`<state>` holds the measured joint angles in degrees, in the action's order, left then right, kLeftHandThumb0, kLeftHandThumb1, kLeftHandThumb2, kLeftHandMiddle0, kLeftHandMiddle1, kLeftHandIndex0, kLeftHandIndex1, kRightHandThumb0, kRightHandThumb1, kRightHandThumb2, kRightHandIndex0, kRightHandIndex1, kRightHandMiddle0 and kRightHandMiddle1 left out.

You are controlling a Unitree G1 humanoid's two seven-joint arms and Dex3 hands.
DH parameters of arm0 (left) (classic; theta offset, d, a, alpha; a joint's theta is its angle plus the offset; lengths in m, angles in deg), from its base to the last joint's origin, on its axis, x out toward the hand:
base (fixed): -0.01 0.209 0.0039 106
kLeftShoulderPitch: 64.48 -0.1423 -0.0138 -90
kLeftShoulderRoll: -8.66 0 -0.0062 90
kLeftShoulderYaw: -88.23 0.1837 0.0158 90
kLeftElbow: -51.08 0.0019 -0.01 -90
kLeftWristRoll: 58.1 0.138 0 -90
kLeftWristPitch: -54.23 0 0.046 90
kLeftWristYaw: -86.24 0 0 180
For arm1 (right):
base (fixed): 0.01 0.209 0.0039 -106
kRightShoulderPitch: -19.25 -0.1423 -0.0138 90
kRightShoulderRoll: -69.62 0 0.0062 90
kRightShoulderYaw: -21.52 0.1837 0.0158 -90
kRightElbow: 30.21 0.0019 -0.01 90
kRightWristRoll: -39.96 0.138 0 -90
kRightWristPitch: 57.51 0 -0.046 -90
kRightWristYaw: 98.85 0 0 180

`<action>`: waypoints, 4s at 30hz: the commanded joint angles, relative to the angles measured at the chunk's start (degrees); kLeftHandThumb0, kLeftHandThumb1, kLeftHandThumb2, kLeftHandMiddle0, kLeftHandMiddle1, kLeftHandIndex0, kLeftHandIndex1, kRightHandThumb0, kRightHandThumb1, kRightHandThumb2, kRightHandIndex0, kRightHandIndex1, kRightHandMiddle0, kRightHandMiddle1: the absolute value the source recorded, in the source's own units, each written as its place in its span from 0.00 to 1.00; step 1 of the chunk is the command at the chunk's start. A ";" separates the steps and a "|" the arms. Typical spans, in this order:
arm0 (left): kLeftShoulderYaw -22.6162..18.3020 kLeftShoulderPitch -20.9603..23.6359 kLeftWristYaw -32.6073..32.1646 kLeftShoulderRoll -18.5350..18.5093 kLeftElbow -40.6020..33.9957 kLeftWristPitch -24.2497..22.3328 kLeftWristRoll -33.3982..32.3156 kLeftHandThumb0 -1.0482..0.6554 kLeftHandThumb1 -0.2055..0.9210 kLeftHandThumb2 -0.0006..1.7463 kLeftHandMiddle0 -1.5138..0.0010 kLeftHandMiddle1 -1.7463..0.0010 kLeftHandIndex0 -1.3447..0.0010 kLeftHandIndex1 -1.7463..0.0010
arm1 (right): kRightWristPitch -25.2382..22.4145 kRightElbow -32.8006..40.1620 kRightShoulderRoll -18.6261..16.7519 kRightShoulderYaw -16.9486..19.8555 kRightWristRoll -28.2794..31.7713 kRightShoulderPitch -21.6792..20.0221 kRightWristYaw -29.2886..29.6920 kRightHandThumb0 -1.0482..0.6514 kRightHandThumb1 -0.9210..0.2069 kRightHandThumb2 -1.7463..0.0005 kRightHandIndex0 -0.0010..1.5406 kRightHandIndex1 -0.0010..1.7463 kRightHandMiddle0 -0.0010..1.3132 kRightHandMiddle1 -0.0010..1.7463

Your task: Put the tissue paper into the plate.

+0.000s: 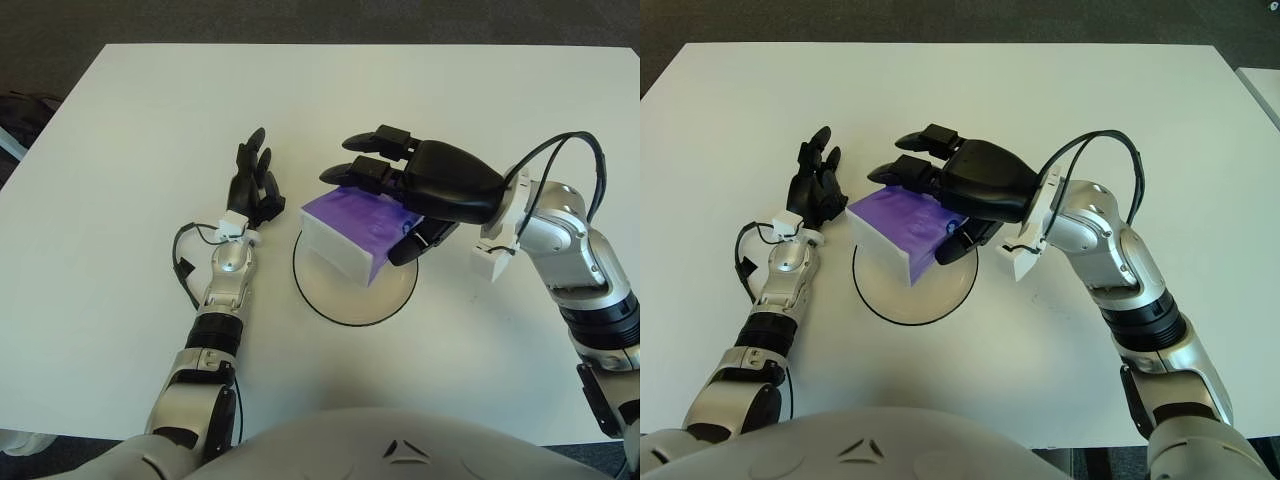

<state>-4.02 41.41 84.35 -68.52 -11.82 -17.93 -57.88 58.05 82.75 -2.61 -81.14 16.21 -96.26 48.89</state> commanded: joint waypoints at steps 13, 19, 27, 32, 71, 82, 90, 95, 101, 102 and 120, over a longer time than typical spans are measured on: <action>-1.26 -4.66 2.81 0.15 13.78 1.04 -1.94 0.15 1.00 0.58 0.77 0.98 1.00 0.71 | 0.24 -1.29 -0.85 0.27 0.94 0.53 1.25 0.00 0.00 0.60 0.00 0.00 0.00 0.00; -1.69 -3.99 3.22 0.12 15.52 2.04 -2.02 0.15 1.00 0.58 0.78 0.99 1.00 0.72 | 0.25 -1.81 -0.93 0.12 1.86 0.59 0.85 0.00 0.00 0.56 0.00 0.00 0.00 0.00; -1.85 -3.61 3.70 0.16 16.51 2.91 -2.04 0.16 1.00 0.58 0.79 0.99 1.00 0.73 | 0.06 -2.17 -0.85 0.11 2.55 0.68 0.55 0.00 0.00 0.53 0.00 0.00 0.00 0.00; -1.60 -3.36 3.82 0.11 16.83 2.47 -2.00 0.15 1.00 0.58 0.79 0.99 1.00 0.73 | -0.04 -3.08 -0.84 0.60 3.15 0.35 0.80 0.00 0.00 0.52 0.00 0.00 0.00 0.00; 0.92 -11.11 0.19 2.19 -5.10 -12.63 1.07 0.16 1.00 0.56 0.78 0.99 1.00 0.69 | -1.97 -36.26 -22.43 16.21 15.41 0.37 36.07 0.07 0.00 0.51 0.05 0.01 0.02 0.06; 1.06 -11.98 0.32 2.00 -6.99 -14.47 1.15 0.16 1.00 0.56 0.78 1.00 1.00 0.70 | -2.09 -37.33 -25.97 16.22 18.04 3.41 36.36 0.15 0.00 0.44 0.07 0.01 0.00 0.16; 1.04 -12.25 0.44 1.85 -7.63 -15.04 1.09 0.16 1.00 0.57 0.78 0.99 1.00 0.70 | -0.77 -38.23 -28.73 16.46 19.76 7.82 36.57 0.18 0.00 0.42 0.08 0.01 0.00 0.17; 1.26 -12.39 0.29 1.68 -8.04 -15.57 1.48 0.16 1.00 0.58 0.78 1.00 1.00 0.71 | -0.53 -39.55 -31.16 16.46 20.55 9.66 37.08 0.20 0.00 0.42 0.08 0.01 0.00 0.19; 1.41 -12.40 -0.12 1.74 -8.68 -16.49 1.69 0.15 1.00 0.58 0.78 1.00 1.00 0.71 | -1.22 -39.00 -31.90 16.74 21.33 11.38 36.94 0.21 0.00 0.42 0.09 0.01 0.00 0.21; 1.40 -12.40 -0.22 1.81 -8.85 -16.77 1.65 0.15 1.00 0.58 0.78 1.00 1.00 0.71 | -1.34 -38.98 -32.06 16.87 21.72 11.84 36.79 0.21 0.00 0.42 0.09 0.01 0.00 0.21; 1.44 -12.76 -0.44 2.07 -10.56 -18.52 1.47 0.16 1.00 0.56 0.79 1.00 1.00 0.71 | -2.84 -40.18 -34.41 17.51 23.18 15.52 37.61 0.22 0.00 0.42 0.11 0.01 0.00 0.25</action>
<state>-3.01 33.91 83.78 -66.80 -25.74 -31.19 -56.71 55.92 43.46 -36.17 -63.77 39.00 -82.85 85.95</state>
